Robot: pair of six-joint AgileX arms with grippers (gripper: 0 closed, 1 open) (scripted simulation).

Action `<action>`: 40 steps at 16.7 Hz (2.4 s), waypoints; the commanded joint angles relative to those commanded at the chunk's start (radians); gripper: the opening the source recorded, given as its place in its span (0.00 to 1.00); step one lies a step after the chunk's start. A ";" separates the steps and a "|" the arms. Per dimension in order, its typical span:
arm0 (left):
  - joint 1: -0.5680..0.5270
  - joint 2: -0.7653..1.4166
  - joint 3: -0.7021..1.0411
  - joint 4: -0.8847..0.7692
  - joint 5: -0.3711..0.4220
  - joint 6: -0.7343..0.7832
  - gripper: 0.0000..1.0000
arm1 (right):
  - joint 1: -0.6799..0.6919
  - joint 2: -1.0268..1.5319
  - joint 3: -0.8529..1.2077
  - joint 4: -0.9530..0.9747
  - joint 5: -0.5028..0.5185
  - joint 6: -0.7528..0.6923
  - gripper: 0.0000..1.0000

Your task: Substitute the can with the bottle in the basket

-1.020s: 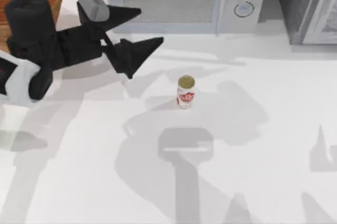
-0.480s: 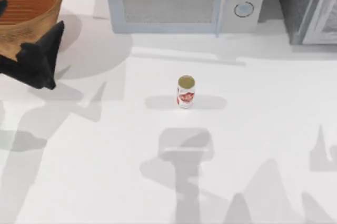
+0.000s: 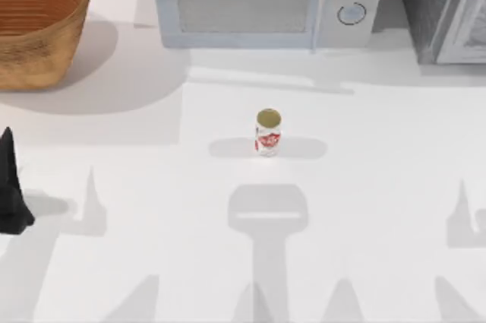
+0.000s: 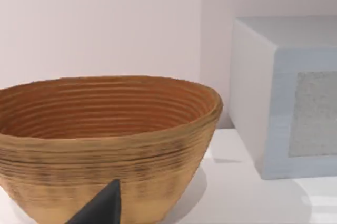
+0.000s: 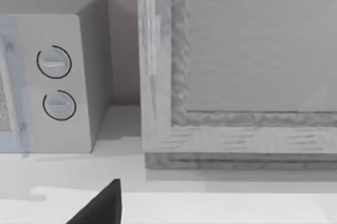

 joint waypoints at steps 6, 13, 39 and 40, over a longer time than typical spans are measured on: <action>0.008 -0.158 -0.093 -0.082 -0.084 -0.007 1.00 | 0.000 0.000 0.000 0.000 0.000 0.000 1.00; 0.013 -0.127 -0.094 -0.063 -0.078 -0.007 1.00 | 0.000 0.000 0.000 0.000 0.000 0.000 1.00; 0.447 1.563 -0.117 1.447 0.376 0.104 1.00 | 0.000 0.000 0.000 0.000 0.000 0.000 1.00; 0.460 1.615 -0.118 1.493 0.389 0.108 1.00 | 0.000 0.000 0.000 0.000 0.000 0.000 1.00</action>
